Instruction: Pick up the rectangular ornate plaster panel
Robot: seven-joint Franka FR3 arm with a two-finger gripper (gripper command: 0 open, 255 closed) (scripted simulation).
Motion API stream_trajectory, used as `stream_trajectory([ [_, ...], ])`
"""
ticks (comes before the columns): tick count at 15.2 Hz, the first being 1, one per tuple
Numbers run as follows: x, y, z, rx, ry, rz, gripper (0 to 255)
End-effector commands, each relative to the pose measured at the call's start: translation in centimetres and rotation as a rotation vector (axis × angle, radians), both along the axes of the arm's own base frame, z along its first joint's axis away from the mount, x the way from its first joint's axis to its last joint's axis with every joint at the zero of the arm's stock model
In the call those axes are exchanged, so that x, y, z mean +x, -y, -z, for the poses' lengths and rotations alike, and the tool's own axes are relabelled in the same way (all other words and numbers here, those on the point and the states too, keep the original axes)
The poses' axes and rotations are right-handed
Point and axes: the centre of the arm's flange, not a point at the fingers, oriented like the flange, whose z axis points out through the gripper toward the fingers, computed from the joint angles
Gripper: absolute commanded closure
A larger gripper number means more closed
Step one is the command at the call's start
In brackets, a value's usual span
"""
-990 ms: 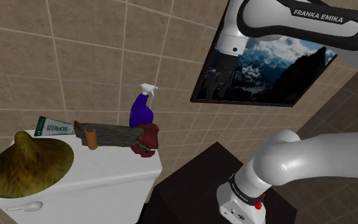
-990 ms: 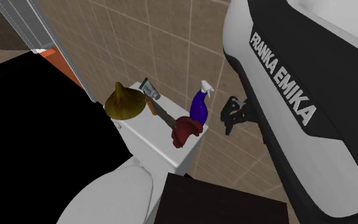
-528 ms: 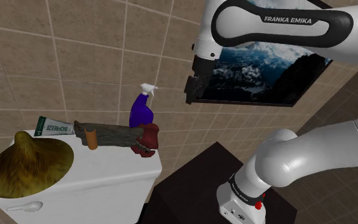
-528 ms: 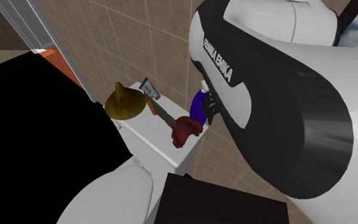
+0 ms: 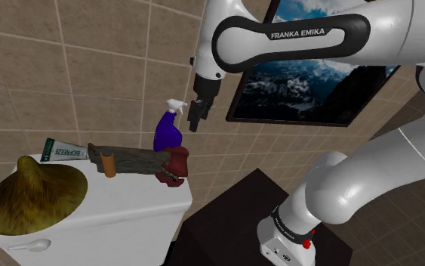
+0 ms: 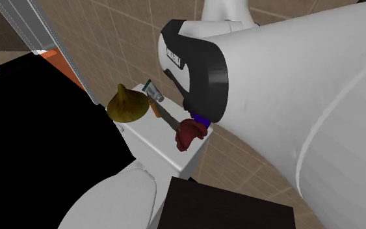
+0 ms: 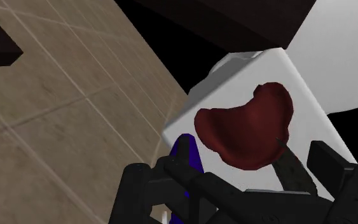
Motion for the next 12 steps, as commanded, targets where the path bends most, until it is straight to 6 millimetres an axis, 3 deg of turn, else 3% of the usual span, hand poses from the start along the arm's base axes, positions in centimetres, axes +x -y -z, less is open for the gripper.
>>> stream_trajectory([
  [1, 1.0, -2.2, 0.9, 0.002, 0.018, -0.068, 0],
  [12, 3.6, -15.1, 5.9, 0.009, 0.109, -0.428, 0],
])
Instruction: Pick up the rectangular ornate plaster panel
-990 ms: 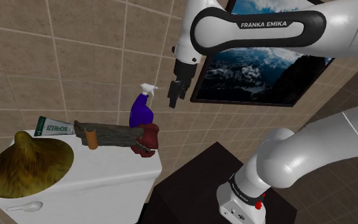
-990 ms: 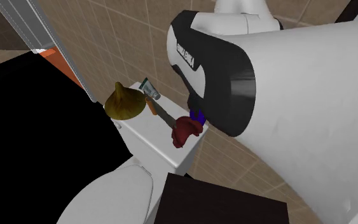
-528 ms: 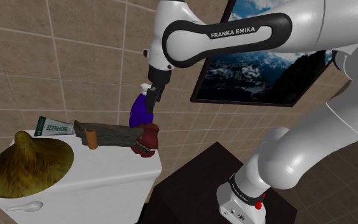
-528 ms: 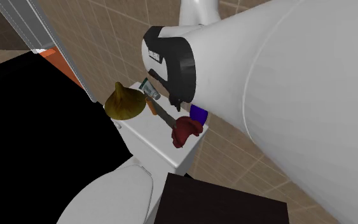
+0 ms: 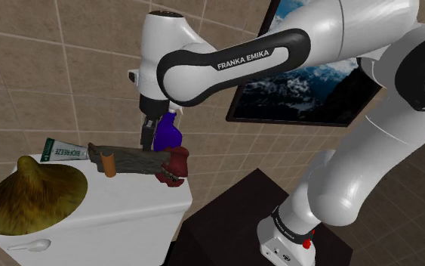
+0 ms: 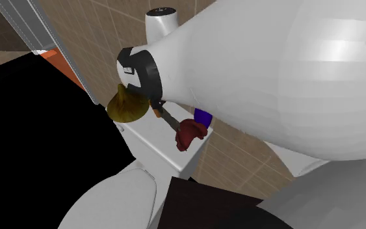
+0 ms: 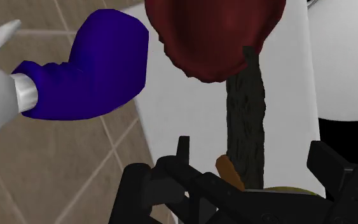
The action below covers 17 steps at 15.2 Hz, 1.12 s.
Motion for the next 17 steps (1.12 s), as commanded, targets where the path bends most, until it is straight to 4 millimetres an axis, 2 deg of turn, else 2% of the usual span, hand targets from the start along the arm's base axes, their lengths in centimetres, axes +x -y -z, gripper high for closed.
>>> stream_trajectory([
  [1, 0.2, -2.4, 0.7, 0.002, 0.018, -0.067, 0],
  [3, 0.2, -4.4, 1.4, 0.003, 0.031, -0.121, 0],
  [10, 0.2, -4.4, 5.1, 0.003, 0.031, -0.121, 0],
  [12, 0.2, -4.4, 5.4, 0.003, 0.031, -0.121, 0],
  [13, 0.2, -4.4, 5.4, 0.003, 0.031, -0.121, 255],
  [17, 0.2, -4.4, 5.4, 0.003, 0.031, -0.121, 255],
])
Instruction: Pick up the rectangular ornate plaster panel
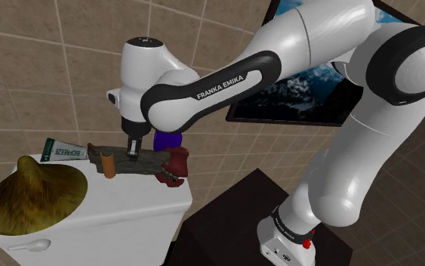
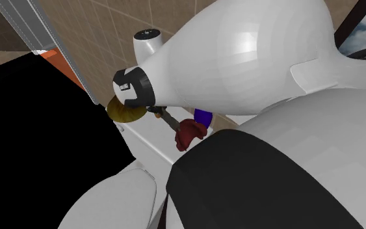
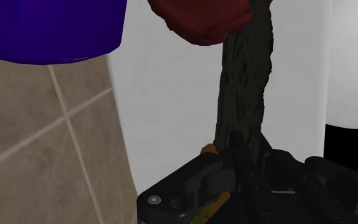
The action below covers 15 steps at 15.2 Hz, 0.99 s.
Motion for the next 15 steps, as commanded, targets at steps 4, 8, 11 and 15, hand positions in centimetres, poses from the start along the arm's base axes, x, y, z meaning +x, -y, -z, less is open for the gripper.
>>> stream_trajectory([
  [4, 0.0, 0.0, 0.0, 0.0, -0.001, 0.0, 255],
  [8, 0.0, 0.0, -1.6, -0.001, -0.001, 0.0, 255],
  [11, 0.0, 0.0, -3.1, -0.001, -0.001, 0.0, 255],
  [15, 0.0, 0.0, -5.3, -0.001, -0.001, 0.0, 255],
])
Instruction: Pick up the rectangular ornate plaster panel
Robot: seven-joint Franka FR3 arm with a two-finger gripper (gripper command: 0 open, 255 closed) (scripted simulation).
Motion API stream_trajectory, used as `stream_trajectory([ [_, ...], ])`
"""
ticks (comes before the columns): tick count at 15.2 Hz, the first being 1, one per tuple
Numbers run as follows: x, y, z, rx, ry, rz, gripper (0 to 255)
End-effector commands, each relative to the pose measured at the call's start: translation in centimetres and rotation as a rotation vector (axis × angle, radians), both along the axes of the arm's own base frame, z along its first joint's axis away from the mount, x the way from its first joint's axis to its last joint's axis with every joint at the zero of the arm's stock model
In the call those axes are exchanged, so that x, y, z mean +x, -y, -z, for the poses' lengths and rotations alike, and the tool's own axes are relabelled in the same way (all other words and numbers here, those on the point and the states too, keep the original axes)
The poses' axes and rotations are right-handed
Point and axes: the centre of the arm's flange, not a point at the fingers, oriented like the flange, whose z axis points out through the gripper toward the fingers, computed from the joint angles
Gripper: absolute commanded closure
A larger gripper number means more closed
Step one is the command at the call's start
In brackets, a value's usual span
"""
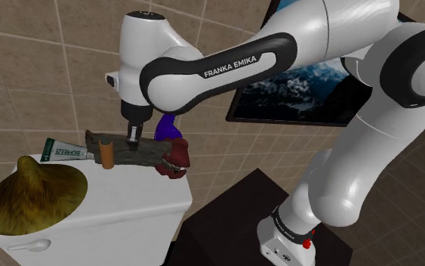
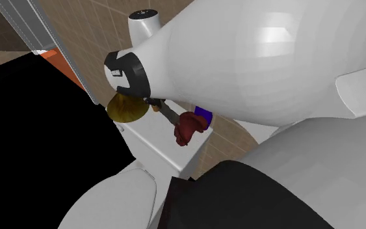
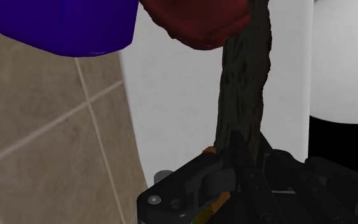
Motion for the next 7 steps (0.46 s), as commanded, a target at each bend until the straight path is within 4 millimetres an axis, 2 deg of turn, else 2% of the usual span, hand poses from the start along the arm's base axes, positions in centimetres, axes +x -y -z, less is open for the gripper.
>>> stream_trajectory([
  [1, 0.0, 0.1, -1.2, 0.0, 0.0, 0.0, 255],
  [5, 0.0, 0.1, -3.3, 0.0, 0.0, 0.0, 255],
  [7, 0.0, 0.1, -3.4, 0.0, 0.0, 0.0, 255],
])
